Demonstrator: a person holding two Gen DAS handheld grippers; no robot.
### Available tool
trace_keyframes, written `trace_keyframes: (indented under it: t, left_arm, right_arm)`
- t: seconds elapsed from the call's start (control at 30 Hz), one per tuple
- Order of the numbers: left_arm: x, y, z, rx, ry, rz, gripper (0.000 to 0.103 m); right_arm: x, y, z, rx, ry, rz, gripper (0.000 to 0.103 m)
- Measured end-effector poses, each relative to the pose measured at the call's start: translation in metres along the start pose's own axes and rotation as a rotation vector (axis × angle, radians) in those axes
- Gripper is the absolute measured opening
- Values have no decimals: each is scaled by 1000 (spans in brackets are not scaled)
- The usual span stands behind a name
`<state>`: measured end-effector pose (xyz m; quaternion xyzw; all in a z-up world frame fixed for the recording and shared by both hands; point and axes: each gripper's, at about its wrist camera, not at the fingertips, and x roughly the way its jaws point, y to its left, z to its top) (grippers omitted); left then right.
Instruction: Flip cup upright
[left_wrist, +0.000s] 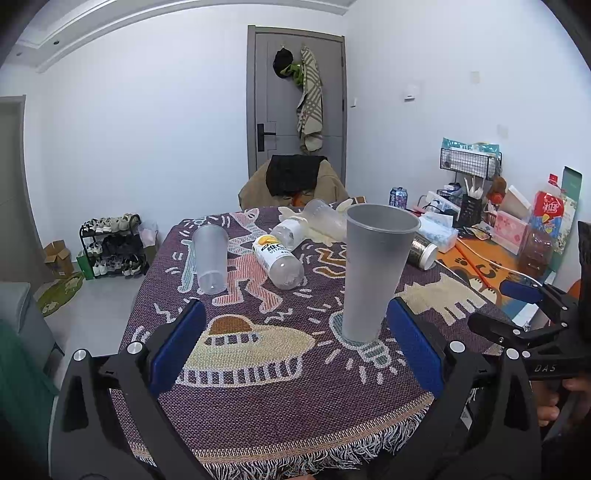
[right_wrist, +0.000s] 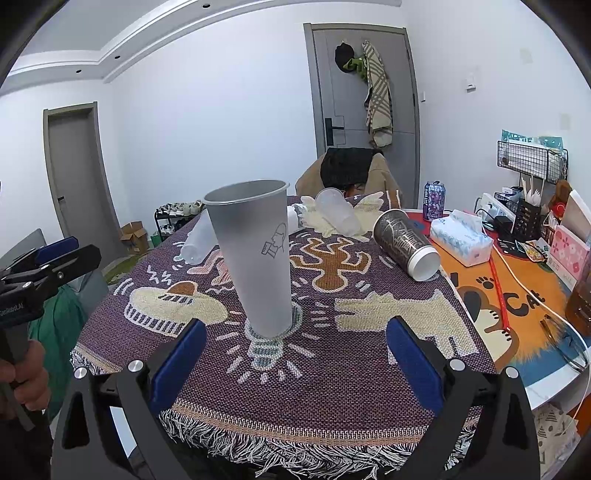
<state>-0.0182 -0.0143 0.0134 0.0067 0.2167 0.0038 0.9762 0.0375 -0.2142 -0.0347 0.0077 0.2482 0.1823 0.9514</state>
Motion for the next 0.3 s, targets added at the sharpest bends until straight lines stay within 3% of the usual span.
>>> trace_keyframes:
  t: [0.2,0.3]
  left_arm:
    - [0,5,-2,-18,2,3,98]
    - [2,13,-6,-36,1,17,97]
  right_arm:
    - [2,0,-1,0,6,8,95]
    - [12,4,-6,6,37,59,95]
